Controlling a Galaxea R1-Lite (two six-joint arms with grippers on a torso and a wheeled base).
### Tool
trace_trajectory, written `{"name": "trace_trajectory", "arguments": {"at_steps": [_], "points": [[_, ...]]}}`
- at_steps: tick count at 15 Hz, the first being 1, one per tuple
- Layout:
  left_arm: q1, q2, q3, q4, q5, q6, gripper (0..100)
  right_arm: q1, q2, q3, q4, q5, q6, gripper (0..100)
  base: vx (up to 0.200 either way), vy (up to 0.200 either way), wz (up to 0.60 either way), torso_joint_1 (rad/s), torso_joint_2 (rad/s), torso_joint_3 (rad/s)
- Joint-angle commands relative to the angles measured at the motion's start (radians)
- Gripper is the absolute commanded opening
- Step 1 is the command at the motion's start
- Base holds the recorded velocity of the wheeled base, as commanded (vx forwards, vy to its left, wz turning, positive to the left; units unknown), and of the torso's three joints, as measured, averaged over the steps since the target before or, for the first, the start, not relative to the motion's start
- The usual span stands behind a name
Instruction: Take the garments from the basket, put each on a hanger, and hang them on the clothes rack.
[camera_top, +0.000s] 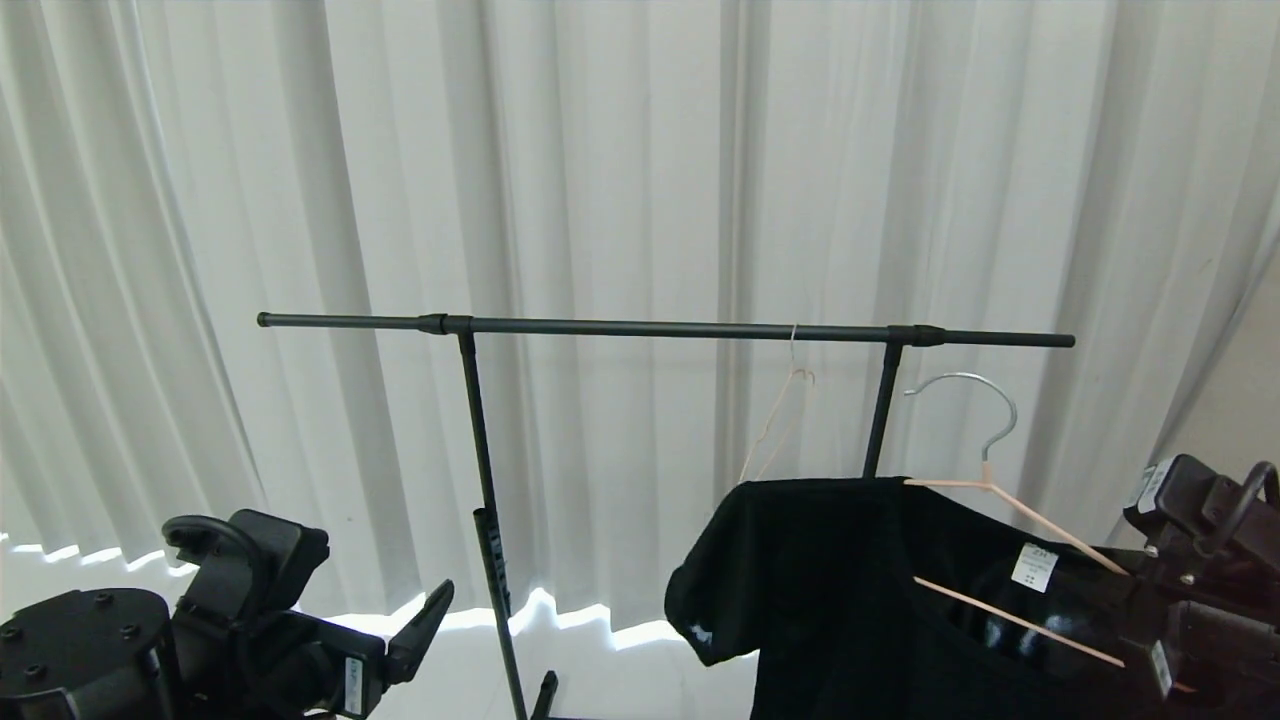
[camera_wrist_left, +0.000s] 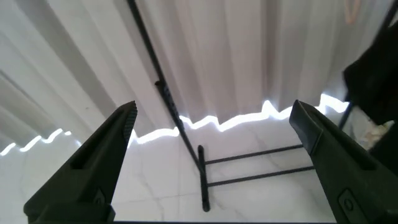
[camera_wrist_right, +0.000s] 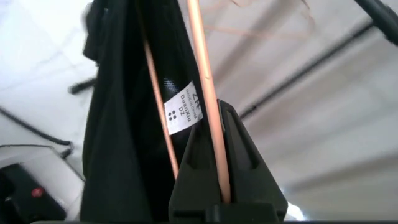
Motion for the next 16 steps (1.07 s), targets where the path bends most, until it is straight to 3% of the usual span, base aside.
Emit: {"name": "trace_trajectory", "arguments": {"at_steps": [1, 2, 4, 7, 9, 16], "points": [[-0.001, -0.002, 0.001, 0.000, 0.016, 0.000, 100, -0.029, 0.004, 0.001, 0.022, -0.021, 0.001, 0, 0.000, 0.000, 0.00, 0.000, 0.00, 0.000], [-0.003, -0.004, 0.001, 0.000, 0.024, 0.001, 100, -0.050, 0.001, 0.001, 0.086, -0.058, 0.004, 0, 0.000, 0.000, 0.00, 0.000, 0.00, 0.000], [-0.001, -0.001, 0.001, 0.001, 0.053, 0.003, 100, -0.060, 0.004, -0.002, 0.121, -0.104, 0.099, 0, 0.000, 0.000, 0.00, 0.000, 0.00, 0.000], [-0.001, 0.038, 0.001, 0.006, 0.188, -0.002, 100, -0.060, 0.004, 0.000, 0.121, -0.177, 0.215, 0, 0.000, 0.000, 0.00, 0.000, 0.00, 0.000], [-0.003, 0.062, 0.001, 0.004, 0.223, -0.002, 100, -0.060, 0.006, 0.000, 0.123, -0.182, 0.225, 0, 0.000, 0.000, 0.00, 0.000, 0.00, 0.000], [-0.004, 0.069, 0.000, 0.006, 0.223, 0.000, 100, -0.058, 0.023, 0.000, 0.123, -0.182, 0.225, 0, 0.000, 0.200, 0.00, 0.002, 0.00, 0.003]]}}
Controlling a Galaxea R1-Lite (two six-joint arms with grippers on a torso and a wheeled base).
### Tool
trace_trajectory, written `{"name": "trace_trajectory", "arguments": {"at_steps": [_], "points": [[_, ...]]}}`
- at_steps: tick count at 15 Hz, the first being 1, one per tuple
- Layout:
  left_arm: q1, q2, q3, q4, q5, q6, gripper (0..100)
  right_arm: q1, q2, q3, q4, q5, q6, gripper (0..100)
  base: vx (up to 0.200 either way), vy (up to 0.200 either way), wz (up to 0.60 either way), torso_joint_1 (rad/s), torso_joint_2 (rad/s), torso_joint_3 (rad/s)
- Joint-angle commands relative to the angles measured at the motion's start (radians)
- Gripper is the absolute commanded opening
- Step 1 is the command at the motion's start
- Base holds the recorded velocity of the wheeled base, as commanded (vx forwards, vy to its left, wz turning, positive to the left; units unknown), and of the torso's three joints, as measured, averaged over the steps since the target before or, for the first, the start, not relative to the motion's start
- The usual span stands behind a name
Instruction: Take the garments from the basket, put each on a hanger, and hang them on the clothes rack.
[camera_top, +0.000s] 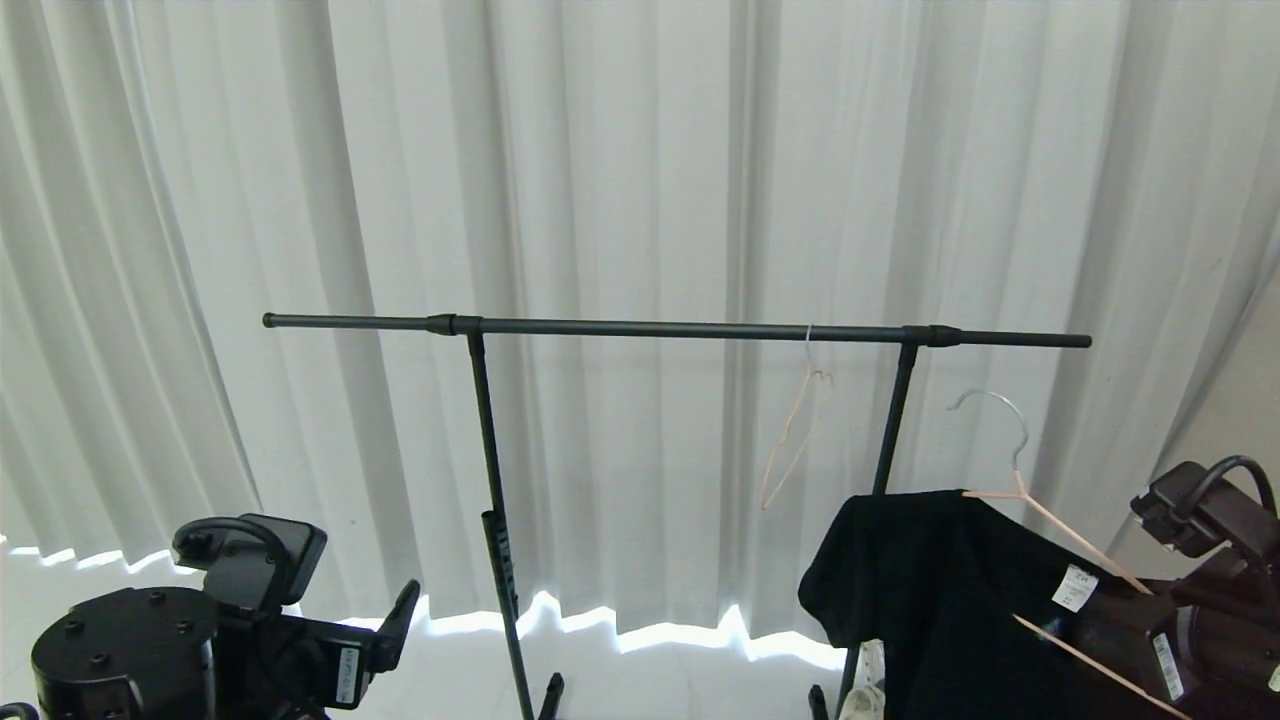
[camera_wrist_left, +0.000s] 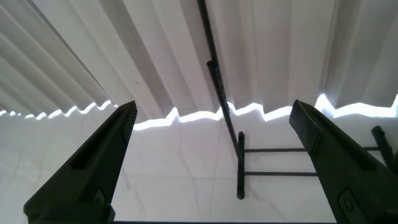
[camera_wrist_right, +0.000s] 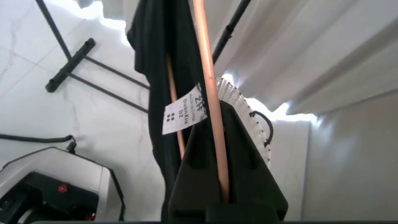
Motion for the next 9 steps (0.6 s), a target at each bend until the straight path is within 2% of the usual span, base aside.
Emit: {"name": "trace_trajectory", "arguments": {"at_steps": [1, 4, 6, 8, 9], "points": [[0.000, 0.003, -0.001, -0.001, 0.000, 0.001, 100, 0.001, 0.007, -0.002, -0.001, 0.000, 0.000, 0, 0.000, 0.200, 0.00, 0.002, 0.01, -0.002], [0.000, 0.002, -0.001, -0.001, 0.002, 0.001, 100, 0.015, 0.007, 0.000, -0.001, 0.000, 0.000, 0, 0.000, 0.200, 0.00, 0.001, 0.00, 0.006], [0.000, 0.000, 0.001, -0.003, 0.002, 0.001, 100, 0.061, 0.017, 0.000, -0.001, -0.001, 0.017, 0, 0.000, 0.200, 0.00, 0.002, 0.00, 0.007], [0.000, 0.000, 0.001, -0.003, 0.004, 0.001, 100, 0.135, 0.035, -0.009, -0.001, -0.012, 0.087, 0, 0.000, 0.000, 0.00, 0.000, 0.00, 0.000], [0.001, 0.000, 0.001, -0.003, 0.005, 0.003, 100, 0.181, 0.056, -0.019, -0.004, -0.050, 0.129, 0, 0.000, 0.000, 0.00, 0.000, 0.00, 0.000]]}}
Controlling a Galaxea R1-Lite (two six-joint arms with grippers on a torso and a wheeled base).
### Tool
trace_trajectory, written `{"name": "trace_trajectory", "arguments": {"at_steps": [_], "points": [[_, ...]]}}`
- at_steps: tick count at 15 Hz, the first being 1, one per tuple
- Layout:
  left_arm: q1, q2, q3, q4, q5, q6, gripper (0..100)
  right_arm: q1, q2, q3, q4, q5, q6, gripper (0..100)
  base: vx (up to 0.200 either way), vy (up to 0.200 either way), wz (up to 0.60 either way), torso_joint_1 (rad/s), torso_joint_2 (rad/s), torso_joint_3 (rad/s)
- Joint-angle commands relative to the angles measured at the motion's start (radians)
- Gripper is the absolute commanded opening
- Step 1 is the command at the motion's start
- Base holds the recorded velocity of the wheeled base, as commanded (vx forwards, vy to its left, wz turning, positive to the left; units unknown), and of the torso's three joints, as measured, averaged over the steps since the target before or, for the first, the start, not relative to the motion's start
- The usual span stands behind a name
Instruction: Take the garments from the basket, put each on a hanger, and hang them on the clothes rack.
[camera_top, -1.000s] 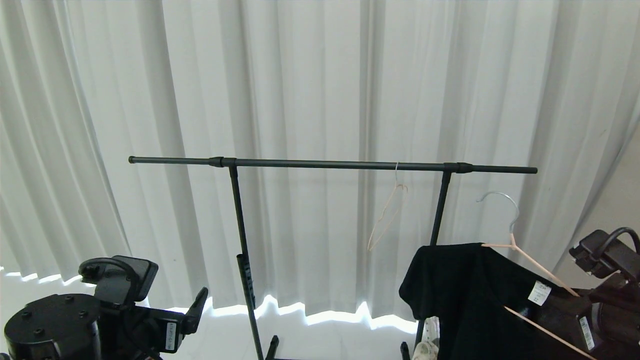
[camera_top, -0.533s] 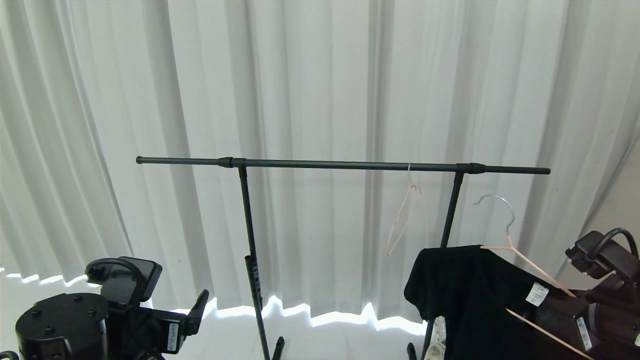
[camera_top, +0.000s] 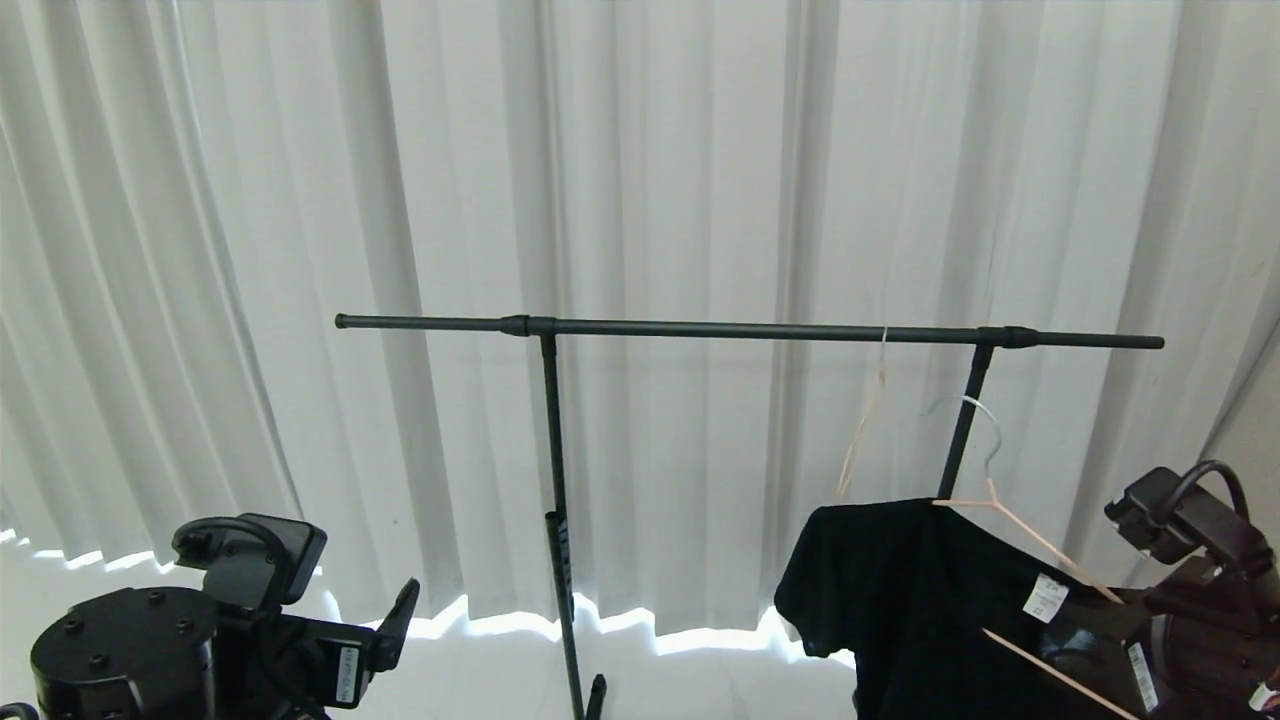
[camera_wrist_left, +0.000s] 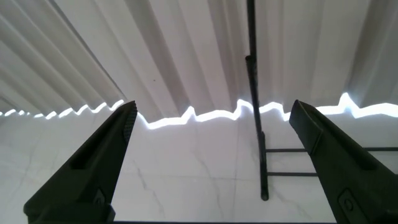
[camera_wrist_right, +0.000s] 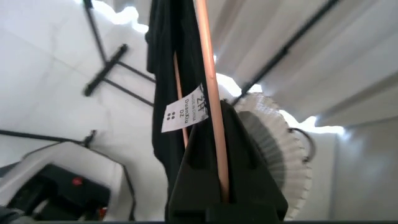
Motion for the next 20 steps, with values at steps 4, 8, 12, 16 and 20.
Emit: {"name": "trace_trajectory", "arguments": {"at_steps": [4, 8, 12, 16, 20], "points": [[0.000, 0.005, 0.000, 0.001, 0.043, 0.005, 100, 0.199, 0.136, -0.097, -0.006, -0.132, 0.207, 0, 0.000, 0.000, 0.00, 0.000, 0.00, 0.000], [-0.005, 0.012, 0.000, 0.001, 0.078, 0.005, 100, 0.219, 0.272, -0.199, -0.095, -0.244, 0.274, 0, 0.000, 0.000, 0.00, 0.000, 0.00, 0.000], [-0.054, 0.006, -0.001, -0.005, 0.087, -0.003, 100, 0.219, 0.315, -0.222, -0.159, -0.296, 0.274, 0, 0.050, 0.000, 0.00, 0.001, 0.00, 0.002], [-0.128, 0.012, -0.001, -0.005, 0.087, -0.003, 100, 0.221, 0.311, -0.223, -0.159, -0.296, 0.273, 0, 0.200, 0.000, 0.00, 0.000, 0.00, 0.004], [-0.138, 0.014, -0.001, -0.005, 0.087, -0.001, 100, 0.221, 0.311, -0.223, -0.159, -0.296, 0.270, 0, 0.200, 0.000, 0.00, 0.007, 0.00, 0.004]]}}
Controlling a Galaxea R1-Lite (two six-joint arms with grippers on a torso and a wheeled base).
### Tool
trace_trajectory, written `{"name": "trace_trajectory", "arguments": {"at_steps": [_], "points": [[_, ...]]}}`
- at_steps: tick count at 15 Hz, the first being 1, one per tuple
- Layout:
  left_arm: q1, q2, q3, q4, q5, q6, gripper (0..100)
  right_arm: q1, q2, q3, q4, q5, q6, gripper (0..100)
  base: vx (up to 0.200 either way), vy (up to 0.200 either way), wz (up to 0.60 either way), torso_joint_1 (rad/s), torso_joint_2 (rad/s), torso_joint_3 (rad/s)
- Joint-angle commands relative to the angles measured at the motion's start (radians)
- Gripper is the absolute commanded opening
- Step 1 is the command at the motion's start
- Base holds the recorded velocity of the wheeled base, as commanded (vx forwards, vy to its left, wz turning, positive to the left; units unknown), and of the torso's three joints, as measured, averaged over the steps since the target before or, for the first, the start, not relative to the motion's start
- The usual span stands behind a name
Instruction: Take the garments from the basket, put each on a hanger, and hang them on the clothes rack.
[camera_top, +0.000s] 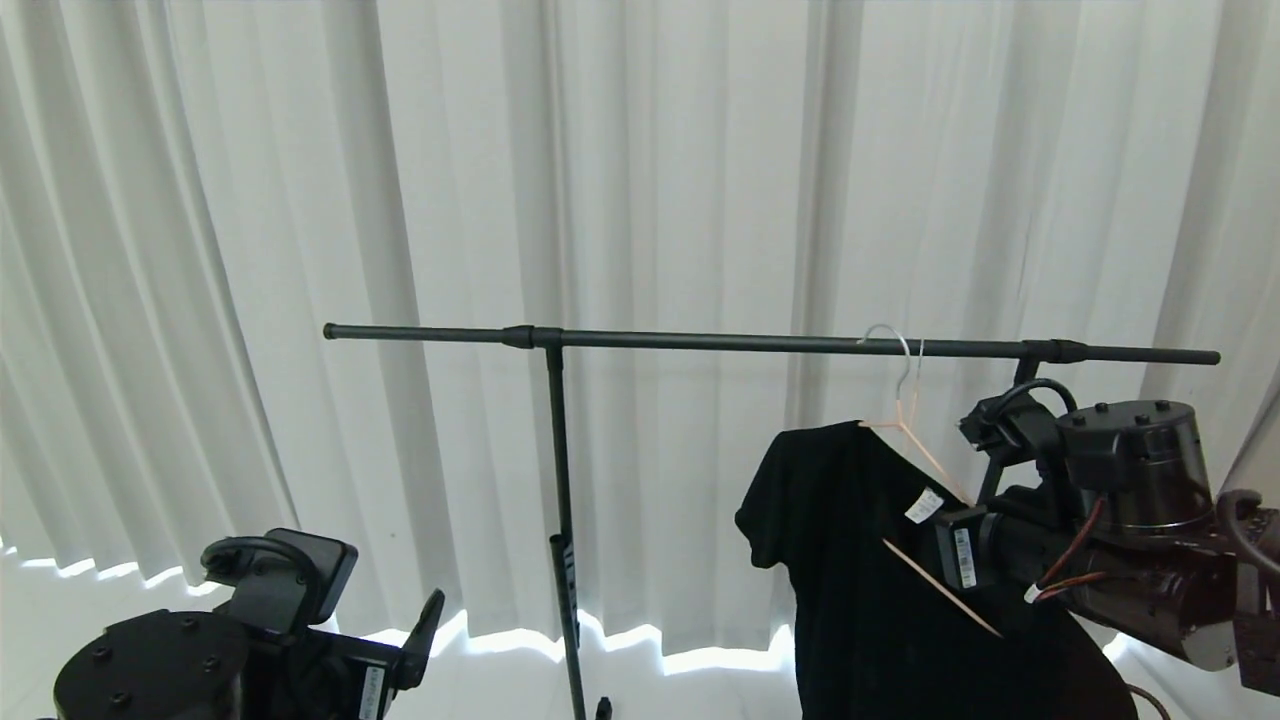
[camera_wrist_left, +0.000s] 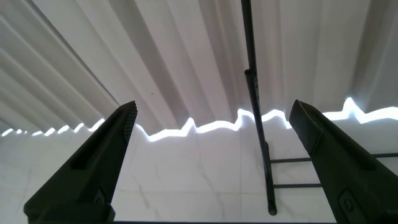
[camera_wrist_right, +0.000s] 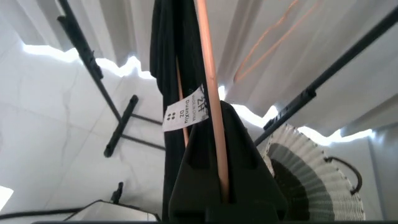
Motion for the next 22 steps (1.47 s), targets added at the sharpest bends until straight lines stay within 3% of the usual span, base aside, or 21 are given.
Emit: {"name": "trace_trajectory", "arguments": {"at_steps": [1, 7, 15, 22], "points": [[-0.007, 0.003, 0.000, 0.000, 0.001, 0.002, 100, 0.002, -0.001, 0.000, -0.001, 0.000, 0.001, 0, 0.200, 0.000, 0.00, -0.002, 0.00, -0.002], [-0.023, 0.029, -0.006, 0.000, 0.001, 0.000, 100, 0.007, -0.001, 0.003, -0.001, 0.000, 0.001, 0, 0.200, 0.000, 0.00, 0.000, 0.01, 0.002], [-0.023, 0.031, -0.006, -0.002, 0.000, 0.000, 100, 0.007, 0.026, -0.009, -0.001, 0.005, 0.003, 0, 0.000, 0.000, 0.00, 0.000, 0.00, 0.000], [-0.023, 0.029, -0.003, -0.002, 0.012, -0.001, 100, -0.022, 0.233, -0.235, 0.002, 0.005, 0.004, 0, 0.000, 0.000, 0.00, 0.000, 0.00, 0.000]]}}
